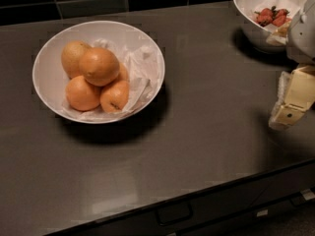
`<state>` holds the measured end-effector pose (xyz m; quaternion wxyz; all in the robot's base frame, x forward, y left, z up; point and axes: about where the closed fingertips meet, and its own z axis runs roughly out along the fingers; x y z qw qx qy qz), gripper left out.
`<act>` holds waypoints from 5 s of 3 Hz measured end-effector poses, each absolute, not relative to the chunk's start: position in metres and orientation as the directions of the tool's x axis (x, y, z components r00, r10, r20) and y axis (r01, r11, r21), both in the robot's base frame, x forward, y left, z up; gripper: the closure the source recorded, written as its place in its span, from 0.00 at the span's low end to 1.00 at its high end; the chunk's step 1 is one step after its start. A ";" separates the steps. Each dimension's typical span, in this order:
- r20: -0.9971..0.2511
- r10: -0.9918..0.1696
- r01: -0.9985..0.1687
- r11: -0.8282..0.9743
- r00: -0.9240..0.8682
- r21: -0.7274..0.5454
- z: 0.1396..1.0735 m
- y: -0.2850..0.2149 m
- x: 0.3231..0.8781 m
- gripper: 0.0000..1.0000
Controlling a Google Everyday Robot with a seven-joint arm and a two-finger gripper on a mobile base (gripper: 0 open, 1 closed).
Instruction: Pick orange from white bowl
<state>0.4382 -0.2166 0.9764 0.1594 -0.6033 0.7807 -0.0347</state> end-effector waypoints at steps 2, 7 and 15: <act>-0.192 -0.976 -0.950 0.150 -0.099 -0.273 0.980 -0.158 0.460 0.00; -0.163 -0.972 -0.952 -0.115 0.167 -0.284 0.984 -0.035 0.502 0.00; -0.202 -0.916 -0.905 -0.269 0.346 -0.331 0.978 0.095 0.561 0.00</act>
Offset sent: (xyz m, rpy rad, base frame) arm 0.0650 0.1728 0.0072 -0.0612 -0.0492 0.3655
